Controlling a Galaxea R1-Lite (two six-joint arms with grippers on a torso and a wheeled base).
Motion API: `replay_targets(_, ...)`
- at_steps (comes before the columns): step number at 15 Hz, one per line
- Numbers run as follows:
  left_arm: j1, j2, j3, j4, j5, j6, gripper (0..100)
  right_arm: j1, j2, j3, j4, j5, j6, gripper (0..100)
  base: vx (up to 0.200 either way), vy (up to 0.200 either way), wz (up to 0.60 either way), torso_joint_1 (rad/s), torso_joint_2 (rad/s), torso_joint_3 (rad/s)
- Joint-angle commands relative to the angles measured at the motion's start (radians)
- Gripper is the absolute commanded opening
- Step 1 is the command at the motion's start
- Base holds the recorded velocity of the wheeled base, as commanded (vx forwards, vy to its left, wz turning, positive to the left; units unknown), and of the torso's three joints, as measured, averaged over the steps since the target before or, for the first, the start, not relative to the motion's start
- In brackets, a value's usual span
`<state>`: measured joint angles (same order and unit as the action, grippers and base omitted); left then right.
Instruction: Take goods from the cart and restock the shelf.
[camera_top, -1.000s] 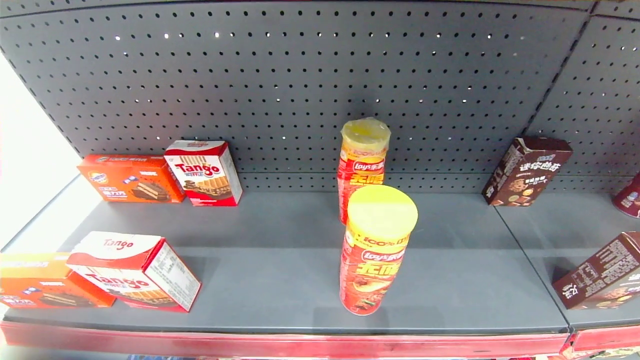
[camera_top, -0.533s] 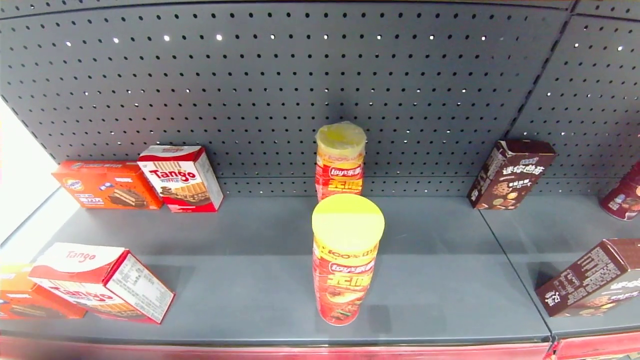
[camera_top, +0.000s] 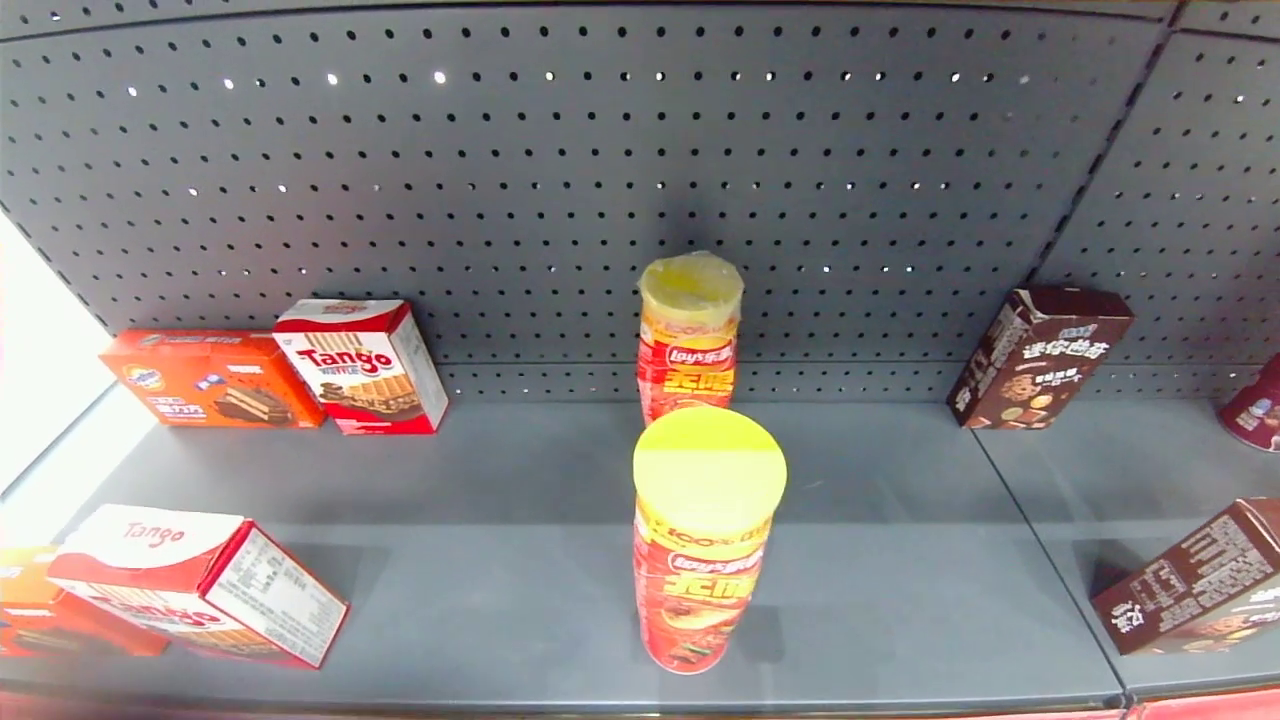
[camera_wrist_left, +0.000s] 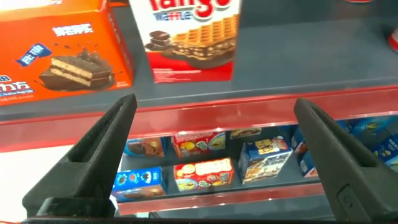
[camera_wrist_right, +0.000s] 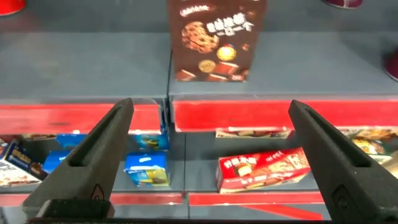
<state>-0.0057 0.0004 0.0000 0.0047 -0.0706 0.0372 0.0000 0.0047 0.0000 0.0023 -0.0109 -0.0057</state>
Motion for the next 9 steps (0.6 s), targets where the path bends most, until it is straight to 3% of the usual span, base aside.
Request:
replay_targets(1, 0.0, 0.0, 0.0, 0.0, 0.0, 0.0, 100, 0.0, 0.001, 0.0, -0.001, 0.0, 0.0, 100, 0.0, 0.0, 0.0, 0.0, 0.0, 0.0)
replay_targets(9, 0.0, 0.0, 0.0, 0.0, 0.008, 0.004, 100, 0.0, 0.001, 0.0, -0.001, 0.0, 0.0, 100, 0.0, 0.0, 0.0, 0.0, 0.0, 0.0)
